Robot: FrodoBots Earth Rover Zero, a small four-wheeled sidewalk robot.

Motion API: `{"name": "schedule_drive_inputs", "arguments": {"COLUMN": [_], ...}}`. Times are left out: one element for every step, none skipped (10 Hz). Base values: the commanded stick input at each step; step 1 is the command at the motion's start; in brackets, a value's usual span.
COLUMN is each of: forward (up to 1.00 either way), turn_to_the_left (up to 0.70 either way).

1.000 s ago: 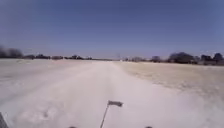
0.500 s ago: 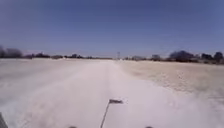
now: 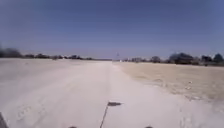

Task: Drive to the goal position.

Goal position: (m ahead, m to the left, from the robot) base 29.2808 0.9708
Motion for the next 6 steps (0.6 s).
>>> {"name": "schedule_drive_inputs", "arguments": {"forward": [0.7,0.7,0.7,0.7,0.7,0.7], "turn_to_the_left": [0.0,0.0,0.0,0.0,0.0,0.0]}}
